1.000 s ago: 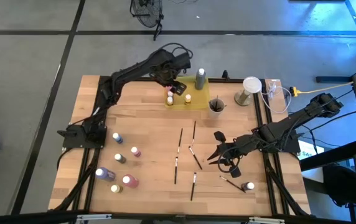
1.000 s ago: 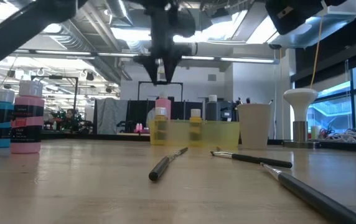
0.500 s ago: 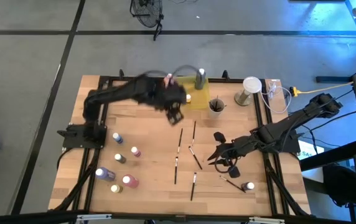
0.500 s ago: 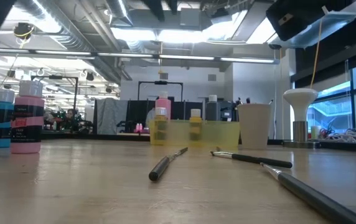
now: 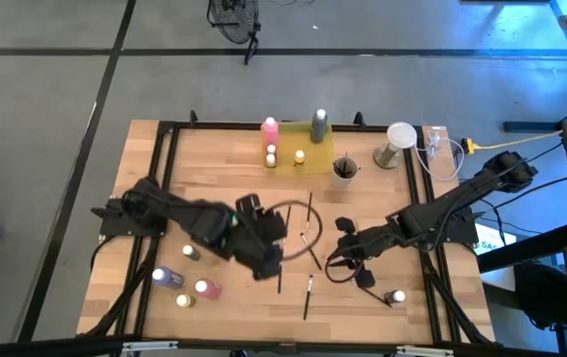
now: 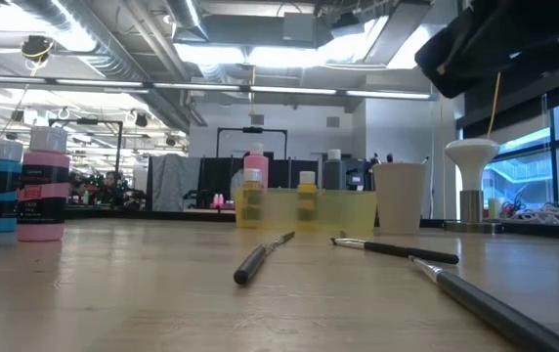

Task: Pick & Place Paint Supplies
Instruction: Put the silver paint brush into the white cup

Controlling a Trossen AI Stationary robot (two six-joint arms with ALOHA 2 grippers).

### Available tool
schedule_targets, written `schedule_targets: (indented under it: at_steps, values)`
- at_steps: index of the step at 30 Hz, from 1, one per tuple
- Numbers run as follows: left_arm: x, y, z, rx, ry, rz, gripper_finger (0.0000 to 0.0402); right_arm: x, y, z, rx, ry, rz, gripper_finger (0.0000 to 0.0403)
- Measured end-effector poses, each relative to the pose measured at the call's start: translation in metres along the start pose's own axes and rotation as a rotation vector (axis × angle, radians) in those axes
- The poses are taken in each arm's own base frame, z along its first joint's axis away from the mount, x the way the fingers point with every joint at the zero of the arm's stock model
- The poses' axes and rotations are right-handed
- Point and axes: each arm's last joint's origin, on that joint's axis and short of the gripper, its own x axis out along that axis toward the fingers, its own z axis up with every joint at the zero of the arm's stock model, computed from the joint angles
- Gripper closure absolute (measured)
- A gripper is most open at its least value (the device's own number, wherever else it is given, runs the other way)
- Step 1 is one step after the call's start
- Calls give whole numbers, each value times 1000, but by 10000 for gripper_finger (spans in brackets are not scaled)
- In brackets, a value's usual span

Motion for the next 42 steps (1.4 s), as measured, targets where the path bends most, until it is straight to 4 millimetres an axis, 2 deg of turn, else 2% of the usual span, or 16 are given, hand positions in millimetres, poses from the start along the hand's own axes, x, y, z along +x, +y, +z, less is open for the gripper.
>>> schedule_targets:
  at_steps: [4, 10, 15, 18, 24, 27, 31, 34, 42]
  values:
    - [13, -18, -6, -110, 1, 30, 169, -1, 10, -1, 16, -9, 33, 324]
    - [48, -37, -14, -331, 115, 84, 172, -3, 28, -3, 24, -26, 96, 324]
    - [77, -34, -9, -479, 240, 87, 172, -6, 44, -4, 29, -56, 159, 324]
    - [95, -30, -5, -565, 321, 90, 172, -9, 57, -4, 8, -63, 262, 324]
    - [140, -22, 0, -635, 479, 97, 172, -17, 81, -7, -48, -98, 403, 325]
    - [164, -26, -1, -639, 550, 62, 172, -22, 92, -11, -69, -99, 443, 325]
    - [187, -31, -4, -633, 613, 36, 172, -27, 105, -18, -93, -102, 460, 325]
    - [195, -33, -6, -638, 646, 25, 172, -32, 114, -23, -114, -101, 476, 325]
    - [198, -29, -4, -621, 582, 79, 172, -42, 132, -34, -176, -95, 524, 325]
